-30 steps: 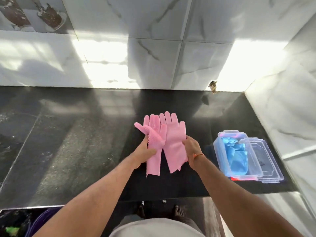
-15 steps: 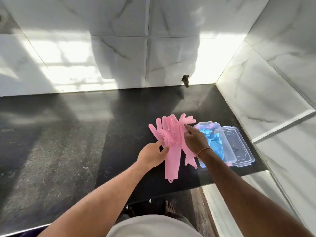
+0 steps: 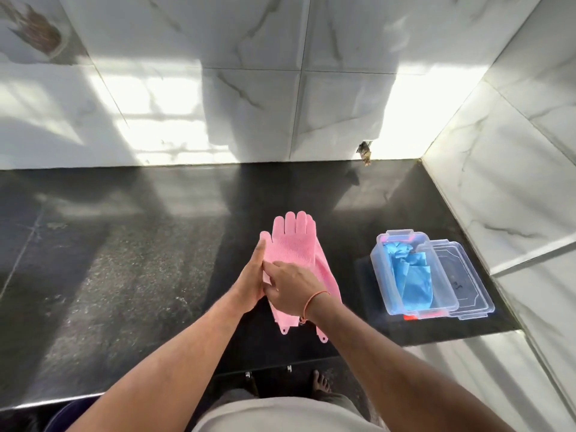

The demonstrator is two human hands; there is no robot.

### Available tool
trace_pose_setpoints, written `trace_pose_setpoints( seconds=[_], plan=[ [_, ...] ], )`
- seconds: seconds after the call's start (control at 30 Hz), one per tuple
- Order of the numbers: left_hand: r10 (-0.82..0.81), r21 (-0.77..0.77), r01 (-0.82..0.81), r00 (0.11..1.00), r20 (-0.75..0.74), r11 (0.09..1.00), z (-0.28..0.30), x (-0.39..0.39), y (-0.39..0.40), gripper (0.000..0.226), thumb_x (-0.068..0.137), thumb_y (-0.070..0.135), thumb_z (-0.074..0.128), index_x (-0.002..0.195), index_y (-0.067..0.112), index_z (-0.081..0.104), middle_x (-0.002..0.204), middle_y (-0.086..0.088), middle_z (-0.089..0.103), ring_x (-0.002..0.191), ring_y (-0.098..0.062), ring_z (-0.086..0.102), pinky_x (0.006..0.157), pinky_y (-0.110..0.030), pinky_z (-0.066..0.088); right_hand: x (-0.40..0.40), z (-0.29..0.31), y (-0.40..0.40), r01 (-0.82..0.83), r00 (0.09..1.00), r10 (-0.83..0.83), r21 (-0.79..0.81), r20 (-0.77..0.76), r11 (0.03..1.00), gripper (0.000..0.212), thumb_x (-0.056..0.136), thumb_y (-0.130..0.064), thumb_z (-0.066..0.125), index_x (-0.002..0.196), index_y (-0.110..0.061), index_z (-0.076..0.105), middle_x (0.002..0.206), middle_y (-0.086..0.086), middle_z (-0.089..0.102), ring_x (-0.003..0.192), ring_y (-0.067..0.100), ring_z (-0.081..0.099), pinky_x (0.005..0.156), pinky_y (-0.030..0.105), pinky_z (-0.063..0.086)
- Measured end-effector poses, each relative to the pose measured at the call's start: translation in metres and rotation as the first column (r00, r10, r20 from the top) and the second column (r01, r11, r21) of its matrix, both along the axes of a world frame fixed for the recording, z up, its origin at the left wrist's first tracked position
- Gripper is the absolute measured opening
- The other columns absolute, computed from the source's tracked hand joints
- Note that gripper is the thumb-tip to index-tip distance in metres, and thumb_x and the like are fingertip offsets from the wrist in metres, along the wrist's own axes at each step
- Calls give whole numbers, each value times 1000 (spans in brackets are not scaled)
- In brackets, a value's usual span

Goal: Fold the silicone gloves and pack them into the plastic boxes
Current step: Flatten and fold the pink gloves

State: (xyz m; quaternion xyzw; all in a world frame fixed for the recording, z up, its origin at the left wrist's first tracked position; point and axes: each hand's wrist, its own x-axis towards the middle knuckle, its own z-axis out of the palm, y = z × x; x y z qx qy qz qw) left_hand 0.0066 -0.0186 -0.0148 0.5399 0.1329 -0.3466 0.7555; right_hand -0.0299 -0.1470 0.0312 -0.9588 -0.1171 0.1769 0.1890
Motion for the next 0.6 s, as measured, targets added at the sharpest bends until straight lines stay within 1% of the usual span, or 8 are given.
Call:
trace_pose_setpoints(
  seconds=[0.07,0.1,0.17,0.27,0.37,0.43,0.53,0.6],
  plan=[
    [116,134,-122,992,47,984,-7,2,10,31,104,36,58,118,16,77,127,-25,75,104,-29,78,99,-46,61,-2,-7,-1,63,997,-56,126,-53,990,30,107,-34,51,130,-22,68,114,-2,75,103,23,70,95,46,59],
    [137,209,-146,989,57,967,-11,3,14,24,104,19,58,123,12,73,126,-24,76,104,-35,78,100,-51,62,-4,-12,-5,113,993,-107,165,-45,980,35,108,-34,52,137,-24,67,123,-2,75,110,22,69,100,44,58],
    [128,341,-144,989,69,929,-15,2,25,31,106,5,57,133,13,69,123,-17,79,112,-39,77,103,-56,62,-7,-20,-14,215,975,-220,193,2,957,38,108,-30,54,144,-24,63,131,-2,70,119,21,64,105,42,55],
    [120,433,-146,989,88,890,-17,0,39,29,107,9,59,132,20,69,120,-7,79,109,-31,77,99,-55,64,-10,-31,-29,343,936,-351,134,40,930,41,106,-28,55,146,-22,61,138,-1,63,127,23,59,114,44,48],
    [152,444,-175,985,87,879,-18,-2,50,25,106,9,59,127,20,70,116,-7,79,105,-30,78,95,-54,65,-10,-36,-36,385,920,-389,73,51,920,47,106,-28,57,152,-22,56,151,-1,55,141,26,50,123,43,40],
    [184,456,-204,979,87,866,-17,-5,54,24,106,8,58,125,17,69,116,-9,78,104,-30,77,95,-54,65,-8,-36,-39,421,903,-425,66,70,905,46,106,-26,57,152,-22,56,151,0,54,139,27,50,120,42,41],
    [231,478,-227,972,51,848,-17,-9,55,25,102,8,59,125,15,67,113,-12,77,98,-30,76,87,-49,66,-1,-33,-47,496,860,-492,8,137,868,46,103,-23,56,149,-21,55,150,3,51,135,31,48,117,43,42],
    [224,508,-224,973,62,832,-15,-12,51,29,101,8,58,129,12,65,117,-12,75,104,-32,75,90,-49,65,3,-30,-56,600,793,-591,-22,149,799,51,101,-27,60,150,-23,49,153,2,45,134,32,46,108,49,50]
  ],
)
